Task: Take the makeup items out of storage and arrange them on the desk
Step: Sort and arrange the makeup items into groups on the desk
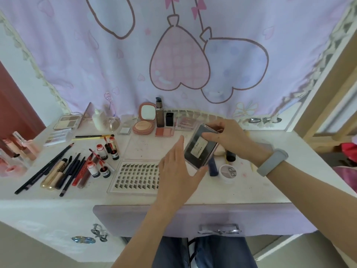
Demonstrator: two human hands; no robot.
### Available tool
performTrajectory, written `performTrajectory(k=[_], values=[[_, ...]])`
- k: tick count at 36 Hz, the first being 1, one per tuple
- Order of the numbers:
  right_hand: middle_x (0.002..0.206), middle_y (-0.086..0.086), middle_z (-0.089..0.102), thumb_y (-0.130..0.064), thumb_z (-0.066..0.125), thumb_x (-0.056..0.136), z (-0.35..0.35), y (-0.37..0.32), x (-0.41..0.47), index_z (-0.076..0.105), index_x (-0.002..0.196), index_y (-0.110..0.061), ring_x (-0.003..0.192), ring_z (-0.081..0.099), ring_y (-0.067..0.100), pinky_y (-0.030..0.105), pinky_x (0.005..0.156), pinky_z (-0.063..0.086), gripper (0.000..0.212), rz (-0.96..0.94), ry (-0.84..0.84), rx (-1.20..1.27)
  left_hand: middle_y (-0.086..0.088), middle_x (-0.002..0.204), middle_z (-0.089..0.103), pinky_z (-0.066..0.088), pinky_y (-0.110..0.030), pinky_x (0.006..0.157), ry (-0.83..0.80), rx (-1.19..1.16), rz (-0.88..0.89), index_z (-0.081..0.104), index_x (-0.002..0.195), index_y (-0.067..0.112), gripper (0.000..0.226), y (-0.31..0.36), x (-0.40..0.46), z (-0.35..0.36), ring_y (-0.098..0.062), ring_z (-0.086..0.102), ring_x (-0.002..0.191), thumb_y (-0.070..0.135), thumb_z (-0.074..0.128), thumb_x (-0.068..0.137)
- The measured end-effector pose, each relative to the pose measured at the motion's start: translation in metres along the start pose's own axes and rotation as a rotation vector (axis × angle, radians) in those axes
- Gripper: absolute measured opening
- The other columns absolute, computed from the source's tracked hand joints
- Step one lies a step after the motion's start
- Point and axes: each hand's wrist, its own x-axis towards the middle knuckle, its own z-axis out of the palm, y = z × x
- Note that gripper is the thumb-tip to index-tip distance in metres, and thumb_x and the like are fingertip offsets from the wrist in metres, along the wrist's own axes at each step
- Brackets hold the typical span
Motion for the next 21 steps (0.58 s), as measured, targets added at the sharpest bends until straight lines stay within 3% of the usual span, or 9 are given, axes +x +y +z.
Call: performTrajectory(k=[3, 5, 7, 9, 11, 14, 17, 19, 21], values=[[0.08, -0.02, 0.068, -0.024, 0.071, 0.079, 0.002, -0.011, -0.012, 0.066, 0.075, -0.04, 0.081, 0.065, 0.002, 0.025, 0.073, 0.053, 0.017, 0.015, 0.026, 0.07, 0.005, 0.148, 0.028, 0.036, -0.04, 0.106, -0.052, -0.15, 0.002, 0.0, 0.148, 0.033, 0.098, 0.013, 0.01, 0.0, -0.013, 0.033, 0.132, 0.051, 0.065, 0.077], [0.087, -0.014, 0.07, -0.026, 0.071, 0.08, 0.002, -0.02, -0.019, 0.068, 0.081, -0.036, 0.088, 0.066, 0.01, 0.03, 0.079, 0.054, 0.01, 0.042, 0.061, 0.166, 0.008, 0.134, 0.038, 0.047, -0.029, 0.09, -0.031, -0.233, 0.012, 0.005, 0.147, 0.037, 0.096, 0.018, 0.014, 0.001, -0.003, 0.043, 0.114, 0.041, 0.069, 0.076], [0.093, -0.009, 0.071, -0.028, 0.068, 0.082, -0.001, -0.028, -0.025, 0.069, 0.087, -0.031, 0.092, 0.066, 0.013, 0.033, 0.085, 0.053, 0.006, 0.057, 0.056, 0.24, 0.018, 0.119, 0.046, 0.045, -0.011, 0.077, -0.006, -0.387, 0.005, 0.018, 0.137, 0.054, 0.086, 0.021, 0.018, 0.001, 0.008, 0.047, 0.099, 0.034, 0.071, 0.073], [0.096, -0.002, 0.072, -0.024, 0.062, 0.087, -0.006, -0.035, -0.03, 0.069, 0.094, -0.025, 0.092, 0.068, 0.016, 0.032, 0.086, 0.054, 0.01, 0.06, 0.013, 0.359, 0.024, 0.106, 0.056, 0.049, -0.011, 0.066, -0.016, -0.677, -0.083, 0.032, 0.117, 0.066, 0.072, 0.021, 0.021, -0.002, 0.005, 0.059, 0.093, 0.025, 0.072, 0.074], [0.093, 0.003, 0.072, -0.018, 0.053, 0.093, -0.009, -0.036, -0.034, 0.067, 0.099, -0.018, 0.086, 0.068, 0.015, 0.027, 0.082, 0.056, 0.015, 0.057, -0.006, 0.435, 0.011, 0.101, 0.065, 0.054, -0.024, 0.065, -0.054, -1.07, -0.284, 0.048, 0.118, 0.047, 0.059, 0.02, 0.026, -0.005, -0.011, 0.067, 0.091, 0.016, 0.074, 0.075], [0.095, -0.006, 0.07, -0.015, 0.052, 0.093, -0.008, -0.028, -0.038, 0.066, 0.107, -0.018, 0.084, 0.064, 0.005, 0.019, 0.081, 0.052, 0.02, 0.015, 0.012, 0.248, -0.001, 0.102, 0.067, 0.051, -0.042, 0.076, -0.1, -1.545, -0.555, 0.055, 0.121, 0.015, 0.06, 0.019, 0.035, -0.008, -0.026, 0.062, 0.105, 0.016, 0.072, 0.064], [0.105, -0.018, 0.062, -0.025, 0.056, 0.091, -0.001, -0.018, -0.042, 0.06, 0.11, -0.037, 0.097, 0.058, 0.005, 0.02, 0.086, 0.047, 0.023, -0.059, -0.071, 0.051, -0.01, 0.104, 0.058, 0.046, -0.045, 0.086, -0.13, -1.704, -0.616, 0.055, 0.111, 0.005, 0.043, 0.02, 0.042, -0.014, -0.032, 0.052, 0.116, 0.015, 0.065, 0.07], [0.107, -0.029, 0.051, -0.034, 0.058, 0.089, 0.005, -0.015, -0.043, 0.053, 0.113, -0.046, 0.102, 0.05, 0.001, 0.016, 0.088, 0.043, 0.027, -0.149, -0.128, -0.068, -0.011, 0.092, 0.057, 0.052, -0.04, 0.079, -0.143, -1.733, -0.583, 0.058, 0.1, 0.004, 0.033, 0.021, 0.045, -0.017, -0.03, 0.058, 0.099, 0.019, 0.062, 0.071], [0.112, -0.026, 0.046, -0.039, 0.055, 0.087, 0.007, -0.012, -0.042, 0.053, 0.122, -0.039, 0.108, 0.045, 0.003, 0.016, 0.095, 0.035, 0.035, -0.273, -0.134, -0.209, -0.011, 0.087, 0.059, 0.056, -0.034, 0.064, -0.171, -1.744, -0.561, 0.06, 0.092, 0.005, 0.027, 0.02, 0.049, -0.019, -0.026, 0.06, 0.082, 0.025, 0.058, 0.074]])
